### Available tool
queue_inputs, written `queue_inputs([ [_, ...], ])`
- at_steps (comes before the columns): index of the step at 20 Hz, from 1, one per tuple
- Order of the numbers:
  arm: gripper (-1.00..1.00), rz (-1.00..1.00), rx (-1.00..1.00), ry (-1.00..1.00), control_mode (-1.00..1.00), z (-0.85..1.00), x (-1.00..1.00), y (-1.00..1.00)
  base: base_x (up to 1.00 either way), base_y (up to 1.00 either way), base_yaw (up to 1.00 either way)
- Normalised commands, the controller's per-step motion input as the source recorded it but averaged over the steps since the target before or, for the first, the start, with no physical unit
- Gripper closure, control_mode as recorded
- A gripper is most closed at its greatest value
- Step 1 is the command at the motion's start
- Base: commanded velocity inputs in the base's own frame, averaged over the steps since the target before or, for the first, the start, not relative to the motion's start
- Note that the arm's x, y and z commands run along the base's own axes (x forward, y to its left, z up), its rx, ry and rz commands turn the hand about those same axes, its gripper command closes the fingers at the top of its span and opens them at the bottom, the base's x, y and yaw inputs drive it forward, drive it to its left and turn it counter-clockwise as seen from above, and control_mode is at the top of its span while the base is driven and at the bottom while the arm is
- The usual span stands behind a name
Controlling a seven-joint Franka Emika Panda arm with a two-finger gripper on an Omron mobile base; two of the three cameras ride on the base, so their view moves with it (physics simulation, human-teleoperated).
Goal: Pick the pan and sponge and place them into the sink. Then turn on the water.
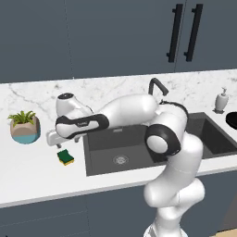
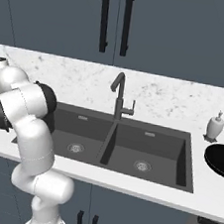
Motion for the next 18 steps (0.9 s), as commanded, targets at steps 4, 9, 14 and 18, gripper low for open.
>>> queue_inputs([
  [4, -1.00, 0.00, 0.00, 0.00, -1.00, -0.32, 0.23, 0.06, 0.00, 0.00, 0.00],
  [9, -1.00, 0.00, 0.00, 0.00, -1.00, -0.40, 0.22, 0.05, 0.00, 0.00, 0.00],
  [14, -1.00, 0.00, 0.00, 0.00, -1.00, -0.34, 0.13, 0.03, 0.00, 0.00, 0.00],
  [18, -1.00, 0.00, 0.00, 0.00, -1.00, -0.38, 0.02, 0.00, 0.00, 0.00, 0.00],
])
